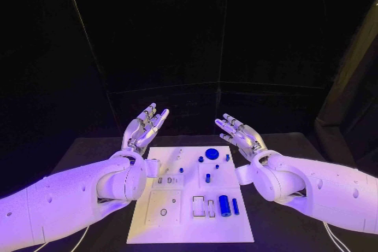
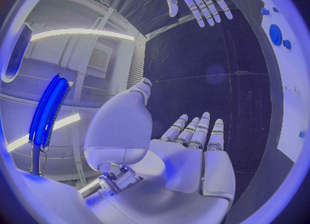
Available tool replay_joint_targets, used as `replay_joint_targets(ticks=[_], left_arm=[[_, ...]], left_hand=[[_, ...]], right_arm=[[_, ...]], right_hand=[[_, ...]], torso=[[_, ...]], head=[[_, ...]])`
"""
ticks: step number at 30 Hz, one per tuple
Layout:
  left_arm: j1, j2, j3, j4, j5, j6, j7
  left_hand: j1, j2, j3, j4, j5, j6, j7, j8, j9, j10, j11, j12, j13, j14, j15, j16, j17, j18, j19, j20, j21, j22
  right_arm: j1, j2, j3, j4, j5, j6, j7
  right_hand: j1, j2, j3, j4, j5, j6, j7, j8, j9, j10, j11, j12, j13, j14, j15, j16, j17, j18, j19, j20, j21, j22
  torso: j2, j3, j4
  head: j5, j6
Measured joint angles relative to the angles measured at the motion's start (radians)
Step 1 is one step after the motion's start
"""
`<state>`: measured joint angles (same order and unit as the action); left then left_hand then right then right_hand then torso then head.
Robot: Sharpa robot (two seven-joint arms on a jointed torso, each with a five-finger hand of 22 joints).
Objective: Assemble the parts on the task board
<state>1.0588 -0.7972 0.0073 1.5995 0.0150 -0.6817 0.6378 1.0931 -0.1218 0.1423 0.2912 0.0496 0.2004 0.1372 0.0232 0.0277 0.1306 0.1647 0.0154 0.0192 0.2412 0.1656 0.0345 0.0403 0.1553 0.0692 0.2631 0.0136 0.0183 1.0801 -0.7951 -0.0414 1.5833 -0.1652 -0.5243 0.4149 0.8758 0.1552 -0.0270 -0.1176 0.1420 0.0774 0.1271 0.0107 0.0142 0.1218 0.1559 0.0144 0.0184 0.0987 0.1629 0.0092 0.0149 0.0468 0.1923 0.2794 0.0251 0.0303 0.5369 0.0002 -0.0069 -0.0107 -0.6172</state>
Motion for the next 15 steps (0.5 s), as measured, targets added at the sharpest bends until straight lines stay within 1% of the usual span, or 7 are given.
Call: replay_joint_targets(ticks=[2,3,5,7,10,11,15], left_arm=[[0.0,0.0,0.0,0.0,0.0,0.006,0.009],[0.0,0.0,0.0,0.0,0.0,0.009,0.011],[0.0,-0.02,0.0,0.008,0.0,0.016,0.017],[0.0,-0.038,0.0,0.005,0.004,0.021,0.019],[0.0,-0.05,0.0,0.006,0.012,0.033,0.023],[0.0,-0.05,0.0,0.01,0.014,0.039,0.023],[0.0,-0.054,0.0,0.015,0.018,0.064,0.024]], left_hand=[[0.0,0.0,0.0,0.0,0.0,0.0,0.0,0.0,0.0,0.0,0.0,0.0,0.001,0.001,0.001,0.0,0.0,0.0,0.0,0.0,0.0,0.0],[0.0,0.0,0.0,0.0,0.0,0.0,0.0,0.0,0.0,0.0,0.0,0.0,0.001,0.001,0.001,0.0,0.0,0.0,0.0,0.0,0.004,0.0],[0.003,0.003,0.0,0.0,0.0,0.004,0.0,0.0,0.0,0.005,0.005,0.0,0.001,0.001,0.001,0.0,0.0,0.0,0.0,0.0,0.004,0.0],[0.01,0.01,0.002,0.002,0.0,0.009,0.002,0.002,0.001,0.01,0.01,0.0,0.002,0.003,0.003,0.0,0.0,0.0,0.0,0.0,0.004,0.0],[0.022,0.022,0.01,-0.002,0.0,0.038,0.002,0.008,0.004,0.03,0.03,0.008,0.005,0.034,0.018,0.012,0.006,0.0,0.003,0.009,0.004,0.0],[0.027,0.027,0.011,-0.003,0.0,0.053,0.002,0.012,0.006,0.041,0.04,0.008,0.007,0.055,0.023,0.02,0.01,0.0,0.007,0.014,0.005,0.002],[0.048,0.047,0.018,-0.01,0.0,0.139,0.008,0.032,0.016,0.14,0.069,0.031,0.018,0.174,0.048,0.06,0.03,0.0,0.048,0.027,0.028,0.014]], right_arm=[[0.002,-0.001,-0.002,0.001,-0.022,0.03,-0.011],[0.002,-0.001,-0.002,0.001,-0.03,0.04,-0.015],[0.002,-0.003,-0.002,-0.02,-0.05,0.062,-0.017],[0.002,-0.011,-0.002,-0.04,-0.066,0.073,-0.018],[0.007,-0.023,-0.002,-0.063,-0.104,0.082,-0.018],[0.01,-0.024,-0.002,-0.068,-0.121,0.084,-0.018],[0.024,-0.024,0.0,-0.082,-0.185,0.089,-0.017]], right_hand=[[0.023,0.004,0.0,-0.009,0.0,0.015,0.0,0.001,0.002,0.011,0.011,0.003,0.002,0.01,0.01,0.007,0.002,0.002,0.011,0.01,0.009,0.003],[0.037,0.007,0.0,-0.017,0.0,0.026,0.001,0.005,0.003,0.021,0.02,0.007,0.004,0.024,0.015,0.008,0.004,0.012,0.027,0.01,0.013,0.005],[0.075,0.013,0.002,-0.036,0.0,0.065,0.003,0.016,0.008,0.07,0.031,0.017,0.009,0.078,0.023,0.021,0.01,0.016,0.086,0.01,0.034,0.016],[0.104,0.017,0.005,-0.05,0.0,0.108,0.005,0.026,0.015,0.127,0.043,0.03,0.015,0.14,0.031,0.037,0.017,0.032,0.148,0.009,0.056,0.027],[0.179,0.024,0.015,-0.091,0.013,0.257,0.015,0.065,0.035,0.321,0.057,0.075,0.034,0.344,0.035,0.087,0.037,0.063,0.304,0.008,0.114,0.052],[0.202,0.025,0.018,-0.102,0.013,0.311,0.02,0.077,0.041,0.382,0.058,0.088,0.038,0.407,0.033,0.101,0.041,0.078,0.347,0.007,0.13,0.058],[0.279,0.021,0.035,-0.131,0.024,0.506,0.037,0.118,0.058,0.578,0.049,0.125,0.045,0.612,0.016,0.143,0.05,0.101,0.493,-0.003,0.184,0.074]], torso=[[0.0,0.0,0.0],[0.0,0.0,-0.0001],[0.0,-0.0004,-0.0007],[0.0,-0.0012,-0.0011],[0.001,-0.003,-0.001],[0.002,-0.0038,-0.0007],[0.009,-0.0056,0.0025]], head=[[0.0,0.0],[0.0,0.0],[-0.001,0.007],[-0.003,0.011],[-0.006,0.016],[-0.008,0.018],[-0.011,0.023]])
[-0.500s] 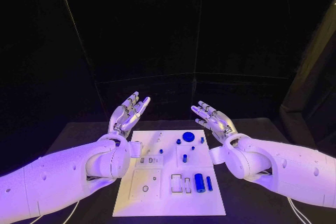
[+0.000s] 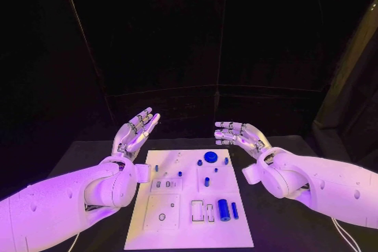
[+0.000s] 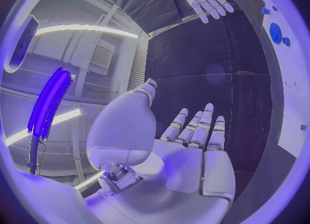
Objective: Assemble the parts on the task board
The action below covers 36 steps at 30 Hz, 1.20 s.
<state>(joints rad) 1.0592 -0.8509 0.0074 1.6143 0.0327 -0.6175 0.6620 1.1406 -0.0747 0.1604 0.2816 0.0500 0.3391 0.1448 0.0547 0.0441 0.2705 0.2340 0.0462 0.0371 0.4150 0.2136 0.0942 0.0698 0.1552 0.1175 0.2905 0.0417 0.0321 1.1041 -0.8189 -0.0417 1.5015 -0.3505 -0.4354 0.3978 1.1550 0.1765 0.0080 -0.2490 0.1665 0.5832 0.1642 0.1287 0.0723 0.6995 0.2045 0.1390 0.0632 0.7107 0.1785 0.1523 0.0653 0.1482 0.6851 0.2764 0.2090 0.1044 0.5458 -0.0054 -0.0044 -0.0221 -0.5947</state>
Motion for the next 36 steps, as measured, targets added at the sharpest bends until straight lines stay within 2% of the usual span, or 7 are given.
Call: replay_joint_targets(ticks=[4,10,14,21,25,29,36], left_arm=[[0.0,-0.007,0.0,0.0,0.0,0.024,0.0],[0.0,-0.014,0.0,0.007,-0.008,0.054,0.001],[0.0,-0.023,0.0,0.017,-0.017,0.067,0.002],[0.0,-0.031,0.0,0.041,-0.028,0.081,0.003],[0.0,-0.031,0.0,0.052,-0.033,0.085,0.003],[0.0,-0.029,-0.001,0.059,-0.036,0.089,0.003],[0.0,-0.028,-0.001,0.056,-0.048,0.093,0.003]], left_hand=[[0.026,0.015,0.005,-0.013,0.0,0.136,0.01,0.029,0.014,0.172,0.027,0.035,0.015,0.194,0.024,0.064,0.027,-0.02,0.117,0.002,0.051,0.027],[0.047,0.031,-0.008,-0.053,0.0,0.309,0.031,0.051,0.022,0.424,0.009,0.066,0.024,0.35,0.005,0.094,0.033,-0.025,0.353,0.002,0.144,0.069],[0.058,0.038,-0.019,-0.075,0.0,0.369,0.043,0.051,0.022,0.507,0.001,0.066,0.024,0.394,-0.007,0.094,0.028,-0.008,0.444,0.0,0.168,0.077],[0.062,0.043,-0.025,-0.092,0.0,0.379,0.046,0.043,0.017,0.52,0.0,0.053,0.024,0.395,-0.008,0.076,0.017,-0.008,0.432,-0.001,0.152,0.062],[0.062,0.043,-0.031,-0.097,0.0,0.379,0.046,0.037,0.016,0.52,0.0,0.042,0.024,0.395,-0.008,0.067,0.012,-0.008,0.407,0.001,0.139,0.054],[0.062,0.043,-0.035,-0.107,0.0,0.386,0.046,0.025,0.014,0.515,0.003,0.027,0.023,0.387,-0.001,0.045,0.004,-0.008,0.346,0.001,0.107,0.037],[0.06,0.019,-0.041,-0.108,0.0,0.345,0.041,0.004,0.012,0.381,0.016,0.008,0.015,0.35,0.022,-0.002,-0.003,-0.017,0.218,0.002,0.051,0.01]], right_arm=[[0.02,0.001,0.0,-0.025,-0.083,0.004,-0.008],[0.053,0.02,0.001,-0.066,-0.261,0.015,-0.05],[0.073,0.044,0.003,-0.09,-0.44,0.03,-0.115],[0.106,0.095,0.007,-0.116,-0.801,0.086,-0.27],[0.118,0.126,0.008,-0.131,-0.996,0.139,-0.358],[0.122,0.15,0.008,-0.148,-1.14,0.182,-0.422],[0.127,0.178,0.009,-0.171,-1.267,0.237,-0.482]], right_hand=[[0.056,-0.01,0.017,-0.017,0.007,0.141,0.022,0.017,0.004,0.141,-0.016,0.008,0.0,0.158,-0.025,0.024,0.001,0.012,0.115,-0.021,0.043,0.009],[0.107,-0.035,0.044,-0.035,0.014,0.279,0.048,0.018,0.0,0.29,-0.043,0.006,0.0,0.34,-0.065,0.035,0.004,0.015,0.25,-0.061,0.1,0.021],[0.129,-0.057,0.067,-0.038,0.02,0.341,0.039,0.017,-0.003,0.365,-0.062,-0.013,0.0,0.446,-0.094,0.046,0.011,0.015,0.326,-0.092,0.149,0.038],[0.147,-0.079,0.091,-0.04,0.025,0.402,0.02,-0.001,-0.004,0.432,-0.087,-0.044,0.0,0.607,-0.136,0.083,0.038,0.015,0.427,-0.139,0.25,0.084],[0.123,-0.124,0.106,-0.036,0.005,0.443,-0.005,-0.03,-0.006,0.461,-0.108,-0.073,0.0,0.741,-0.172,0.139,0.09,0.015,0.51,-0.174,0.364,0.141],[0.113,-0.135,0.114,-0.035,-0.003,0.45,-0.012,-0.046,-0.006,0.462,-0.11,-0.073,0.0,0.753,-0.181,0.193,0.134,0.015,0.532,-0.187,0.419,0.17],[0.107,-0.141,0.123,-0.034,-0.014,0.44,-0.007,-0.059,-0.006,0.434,-0.111,-0.073,0.0,0.753,-0.181,0.302,0.217,0.015,0.535,-0.184,0.495,0.213]], torso=[[0.009,-0.0017,0.0038],[0.027,-0.0036,0.0119],[0.042,-0.0047,0.0167],[0.07,-0.0096,0.0261],[0.087,-0.0127,0.0321],[0.101,-0.015,0.0386],[0.121,-0.0179,0.0477]], head=[[-0.005,0.003],[-0.007,0.005],[-0.009,0.01],[-0.018,0.018],[-0.024,0.021],[-0.028,0.022],[-0.038,0.023]])
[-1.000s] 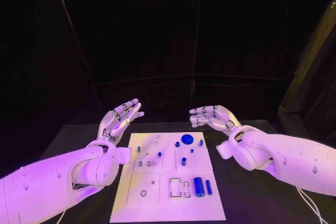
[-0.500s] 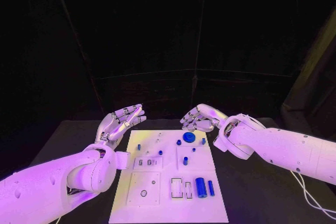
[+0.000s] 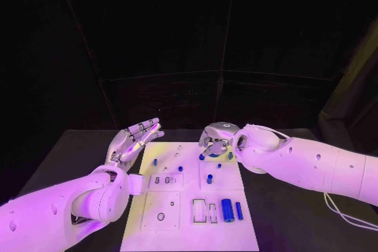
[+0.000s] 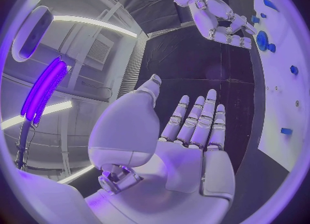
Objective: Assemble the parts on the task board
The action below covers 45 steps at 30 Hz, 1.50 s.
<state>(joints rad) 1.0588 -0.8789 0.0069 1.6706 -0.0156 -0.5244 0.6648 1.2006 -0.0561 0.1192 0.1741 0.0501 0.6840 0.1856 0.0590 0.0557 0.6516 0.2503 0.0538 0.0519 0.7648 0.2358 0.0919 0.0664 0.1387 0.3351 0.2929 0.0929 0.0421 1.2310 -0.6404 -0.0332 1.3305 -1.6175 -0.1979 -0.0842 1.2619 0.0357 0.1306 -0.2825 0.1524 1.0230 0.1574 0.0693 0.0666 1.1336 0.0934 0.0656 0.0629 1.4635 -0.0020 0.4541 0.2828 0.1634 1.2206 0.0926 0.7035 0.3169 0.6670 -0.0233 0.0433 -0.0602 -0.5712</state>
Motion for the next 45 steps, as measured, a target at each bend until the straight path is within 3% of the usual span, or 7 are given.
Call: replay_joint_targets(ticks=[1,9,18,33,45], left_arm=[[0.0,0.001,0.0,-0.001,-0.002,0.001,0.0],[0.0,0.006,0.0,-0.006,-0.011,0.005,-0.001],[0.0,0.012,0.0,-0.009,-0.016,0.01,-0.002],[0.0,0.013,0.0,-0.016,-0.018,0.013,-0.005],[0.0,0.012,0.0,-0.022,-0.019,0.015,-0.009]], left_hand=[[0.001,-0.001,0.003,0.003,0.0,0.0,0.0,0.0,0.0,-0.003,0.0,0.0,0.0,-0.003,-0.002,-0.002,0.0,-0.007,-0.007,0.0,-0.003,0.0],[0.006,-0.006,0.007,0.007,0.0,-0.016,-0.002,0.0,-0.001,-0.025,0.003,0.0,-0.001,-0.023,0.001,-0.012,0.0,-0.007,-0.019,0.002,-0.011,-0.001],[0.006,-0.005,0.012,0.012,0.0,-0.025,-0.004,-0.005,-0.001,-0.039,0.003,0.0,-0.002,-0.041,0.002,-0.02,-0.001,-0.007,-0.025,0.0,-0.012,-0.002],[0.01,-0.01,0.019,0.011,0.0,-0.034,-0.005,-0.005,-0.002,-0.062,0.005,-0.004,-0.003,-0.062,0.005,-0.027,-0.002,-0.007,-0.031,-0.001,-0.015,-0.002],[0.01,-0.01,0.019,0.011,0.0,-0.034,-0.005,-0.005,-0.002,-0.066,0.009,-0.004,-0.003,-0.062,0.005,-0.027,-0.002,-0.007,-0.031,-0.001,-0.019,-0.002]], right_arm=[[0.0,0.004,0.0,-0.003,-0.013,0.009,-0.006],[0.002,0.026,0.0,-0.016,-0.077,0.053,-0.031],[0.002,0.06,0.0,-0.055,-0.117,0.092,-0.035],[0.002,0.079,0.0,-0.103,-0.127,0.134,-0.031],[0.002,0.09,0.0,-0.122,-0.108,0.159,-0.017]], right_hand=[[0.0,0.0,0.003,0.003,0.0,-0.005,-0.002,0.0,0.0,-0.001,0.001,0.0,0.0,0.0,0.0,0.022,0.016,0.0,0.0,0.0,0.015,0.008],[-0.005,-0.005,0.015,0.004,0.0,-0.018,0.003,0.0,0.0,-0.019,0.005,0.0,0.001,0.0,0.0,0.189,0.123,0.0,0.007,0.0,0.132,0.079],[-0.016,-0.003,0.025,0.014,0.0,-0.018,0.003,0.0,0.0,-0.019,0.005,0.0,0.001,0.0,0.0,0.294,0.202,0.0,-0.008,0.003,0.252,0.201],[-0.033,0.015,0.054,0.026,0.0,-0.011,-0.005,0.0,0.0,-0.012,-0.002,0.0,0.001,0.0,0.0,0.374,0.273,0.0,-0.008,0.003,0.318,0.27],[-0.043,0.012,0.078,0.031,-0.007,-0.005,-0.01,0.0,0.0,-0.002,-0.004,0.0,0.001,0.0,0.0,0.414,0.306,0.0,-0.008,0.003,0.356,0.314]], torso=[[0.002,-0.0005,0.0008],[0.014,-0.003,0.0057],[0.023,-0.005,0.0094],[0.029,-0.004,0.0113],[0.032,-0.0033,0.0105]], head=[[-0.001,0.0],[-0.007,0.0],[-0.011,0.001],[-0.015,-0.007],[-0.011,-0.011]])
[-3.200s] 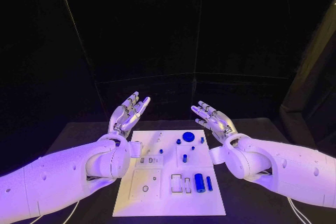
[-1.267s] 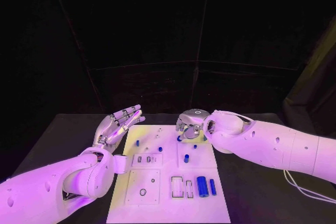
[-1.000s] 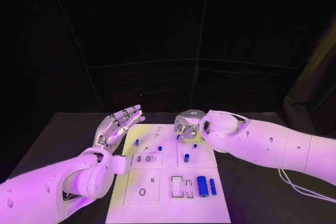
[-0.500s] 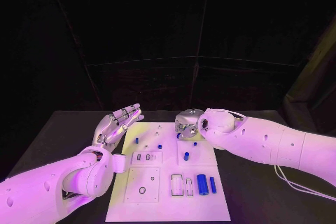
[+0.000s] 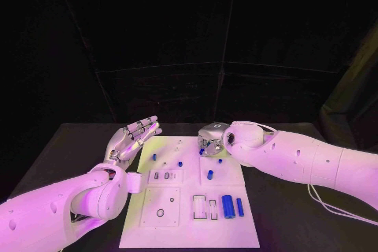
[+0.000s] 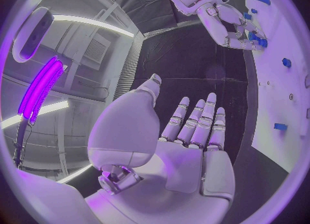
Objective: Assemble the parts on the task board
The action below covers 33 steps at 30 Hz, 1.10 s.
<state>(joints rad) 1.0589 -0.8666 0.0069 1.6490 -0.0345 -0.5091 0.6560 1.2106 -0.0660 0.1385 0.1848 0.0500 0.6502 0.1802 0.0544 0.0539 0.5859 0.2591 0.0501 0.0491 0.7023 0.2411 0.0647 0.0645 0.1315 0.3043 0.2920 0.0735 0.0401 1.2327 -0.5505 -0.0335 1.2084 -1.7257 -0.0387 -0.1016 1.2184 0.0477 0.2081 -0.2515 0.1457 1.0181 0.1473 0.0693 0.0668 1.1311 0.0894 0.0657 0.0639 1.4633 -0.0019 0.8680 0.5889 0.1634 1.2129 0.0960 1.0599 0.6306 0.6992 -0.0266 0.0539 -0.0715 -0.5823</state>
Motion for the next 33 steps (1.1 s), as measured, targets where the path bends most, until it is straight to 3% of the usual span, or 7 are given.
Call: replay_joint_targets(ticks=[12,21,26,33], left_arm=[[0.0,0.0,0.0,-0.005,-0.001,0.002,-0.004],[0.0,0.002,0.0,-0.008,-0.001,0.004,-0.005],[0.0,0.002,0.0,-0.01,-0.001,0.005,-0.007],[0.0,0.002,0.0,-0.011,-0.001,0.007,-0.008]], left_hand=[[0.004,0.004,0.005,0.0,0.0,0.0,0.0,0.0,0.0,-0.007,0.0,0.0,0.0,-0.004,0.004,0.0,0.0,0.0,0.0,0.0,0.0,0.0],[0.004,0.004,0.005,0.0,0.0,0.0,0.0,0.0,0.0,-0.007,0.0,0.0,0.0,-0.003,0.004,0.0,0.0,0.0,0.0,0.0,0.0,0.0],[0.004,0.004,0.005,0.0,0.0,0.0,0.0,0.0,0.0,-0.007,0.0,0.0,-0.001,-0.003,0.004,0.0,0.0,0.0,0.0,0.0,0.0,0.0],[0.004,0.004,0.005,0.0,0.0,-0.004,0.004,0.0,0.0,-0.007,0.0,0.0,-0.001,-0.003,0.004,0.0,0.0,0.0,0.0,0.0,0.0,0.0]], right_arm=[[0.0,0.005,0.0,-0.012,0.026,0.008,0.014],[0.0,0.015,0.0,-0.025,0.036,0.007,0.02],[0.0,0.017,0.0,-0.03,0.039,-0.001,0.021],[-0.001,0.017,0.0,-0.032,0.04,-0.006,0.019]], right_hand=[[-0.004,0.004,0.019,0.006,0.0,0.007,0.0,0.0,0.0,0.011,-0.004,0.0,0.0,0.0,0.0,0.017,0.012,0.0,0.0,0.0,0.011,0.01],[0.025,0.033,0.126,-0.013,-0.058,0.035,0.0,0.0,0.001,0.038,-0.005,0.0,-0.001,-0.004,-0.004,0.06,0.045,0.0,0.0,0.0,0.053,0.051],[0.024,0.032,0.183,-0.018,-0.063,0.037,0.002,0.0,0.001,0.04,-0.007,-0.002,-0.002,-0.004,-0.004,0.07,0.05,0.0,-0.009,0.002,0.066,0.065],[0.014,0.011,0.21,-0.023,-0.064,0.039,0.003,0.0,0.001,0.041,-0.009,-0.002,-0.001,-0.007,-0.007,0.075,0.05,0.0,-0.012,-0.002,0.077,0.071]], torso=[[0.002,-0.0007,0.0007],[0.003,-0.0015,0.0027],[0.004,-0.0022,0.0027],[0.004,-0.0034,0.0036]], head=[[-0.002,-0.006],[-0.002,-0.008],[-0.001,-0.007],[-0.001,-0.006]])
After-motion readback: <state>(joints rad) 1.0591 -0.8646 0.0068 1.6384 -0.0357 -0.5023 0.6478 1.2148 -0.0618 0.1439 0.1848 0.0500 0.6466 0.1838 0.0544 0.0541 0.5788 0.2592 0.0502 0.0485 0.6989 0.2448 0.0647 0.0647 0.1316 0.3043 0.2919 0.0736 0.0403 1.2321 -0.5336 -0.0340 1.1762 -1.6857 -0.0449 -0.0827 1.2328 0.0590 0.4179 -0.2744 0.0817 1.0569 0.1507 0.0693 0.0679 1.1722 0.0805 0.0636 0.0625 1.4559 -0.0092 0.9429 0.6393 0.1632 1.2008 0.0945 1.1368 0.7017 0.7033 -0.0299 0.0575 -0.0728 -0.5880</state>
